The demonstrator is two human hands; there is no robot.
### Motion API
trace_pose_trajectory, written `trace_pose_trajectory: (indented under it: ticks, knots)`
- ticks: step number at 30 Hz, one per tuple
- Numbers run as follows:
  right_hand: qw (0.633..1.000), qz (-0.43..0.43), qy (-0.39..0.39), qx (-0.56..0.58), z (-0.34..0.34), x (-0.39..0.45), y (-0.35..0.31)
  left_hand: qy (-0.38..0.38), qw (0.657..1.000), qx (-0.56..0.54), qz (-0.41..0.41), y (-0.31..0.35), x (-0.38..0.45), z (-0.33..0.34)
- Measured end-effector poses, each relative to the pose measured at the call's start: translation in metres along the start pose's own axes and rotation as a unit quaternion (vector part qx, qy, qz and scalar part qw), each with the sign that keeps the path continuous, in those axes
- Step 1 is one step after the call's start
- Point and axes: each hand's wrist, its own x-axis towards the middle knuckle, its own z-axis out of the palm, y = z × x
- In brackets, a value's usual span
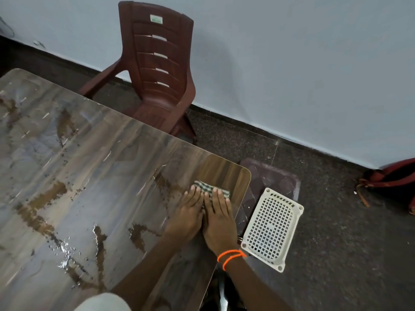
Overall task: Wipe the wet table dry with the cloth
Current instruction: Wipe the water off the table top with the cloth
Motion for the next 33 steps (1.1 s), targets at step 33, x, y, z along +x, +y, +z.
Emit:
trace_pose_trajectory:
  ticks: [33]
  knots:
    - [1.000,-0.008,-0.020,-0.006,-0.018,-0.063,0.025,-0.029,0.999,0.004,-0.038,0.054,-0.049,0.009]
